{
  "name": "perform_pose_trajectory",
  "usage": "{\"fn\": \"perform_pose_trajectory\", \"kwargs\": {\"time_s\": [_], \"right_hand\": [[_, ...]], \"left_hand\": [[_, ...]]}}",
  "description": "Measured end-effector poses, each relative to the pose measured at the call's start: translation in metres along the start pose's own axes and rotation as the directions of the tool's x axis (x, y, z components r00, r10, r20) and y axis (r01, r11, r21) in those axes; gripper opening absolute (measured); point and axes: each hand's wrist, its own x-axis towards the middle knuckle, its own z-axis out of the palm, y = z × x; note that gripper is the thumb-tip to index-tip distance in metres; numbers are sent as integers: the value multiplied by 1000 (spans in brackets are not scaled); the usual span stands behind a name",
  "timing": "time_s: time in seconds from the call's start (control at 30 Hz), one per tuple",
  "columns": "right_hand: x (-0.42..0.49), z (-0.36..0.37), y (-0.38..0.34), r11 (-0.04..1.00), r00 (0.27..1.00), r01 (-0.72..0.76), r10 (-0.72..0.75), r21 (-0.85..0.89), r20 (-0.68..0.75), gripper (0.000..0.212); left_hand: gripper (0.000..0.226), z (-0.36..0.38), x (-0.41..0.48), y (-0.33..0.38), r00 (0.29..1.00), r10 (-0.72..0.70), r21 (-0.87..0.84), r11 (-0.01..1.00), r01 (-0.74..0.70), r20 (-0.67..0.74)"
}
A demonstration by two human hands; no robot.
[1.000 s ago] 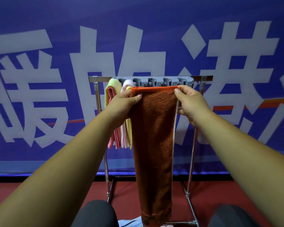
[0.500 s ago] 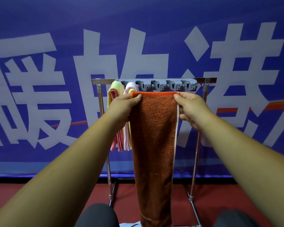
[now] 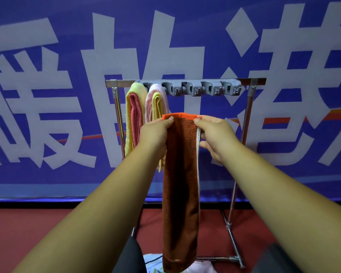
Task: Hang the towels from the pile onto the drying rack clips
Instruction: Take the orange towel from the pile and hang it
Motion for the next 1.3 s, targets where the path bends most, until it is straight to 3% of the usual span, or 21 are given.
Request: {"fn": "perform_pose_trajectory", "kwargs": {"time_s": [0.1, 0.4, 0.6, 0.83, 0.97, 1.13, 1.3], "right_hand": [[1, 7, 11, 1000, 1000, -13, 13, 15, -10, 22], [3, 17, 32, 998, 999, 46, -46, -49, -2, 22], [6, 16, 39, 992, 998, 66, -66, -104, 1, 27], [-1, 13, 38, 997, 990, 69, -64, -30, 122, 32], [2, 13, 38, 999, 997, 27, -30, 34, 75, 28], [7, 13, 31, 999, 997, 18, -21, 43, 77, 23], [14, 11, 21, 997, 995, 77, -76, -14, 61, 28]], "left_hand": [[13, 4, -6, -14, 999, 16, -1, 1000, -16, 52], [37, 7, -14, -30, 978, 103, 98, 988, -122, 179], [37, 7, -6, -34, 963, 105, 176, 973, -151, 248], [36, 0, 6, -38, 950, 238, 226, 933, -281, 201], [38, -2, 7, -36, 941, 273, 275, 906, -321, 200], [42, -10, 5, -29, 937, 229, 295, 906, -304, 264], [40, -27, 5, -26, 911, -6, 283, 951, -122, 412]]}}
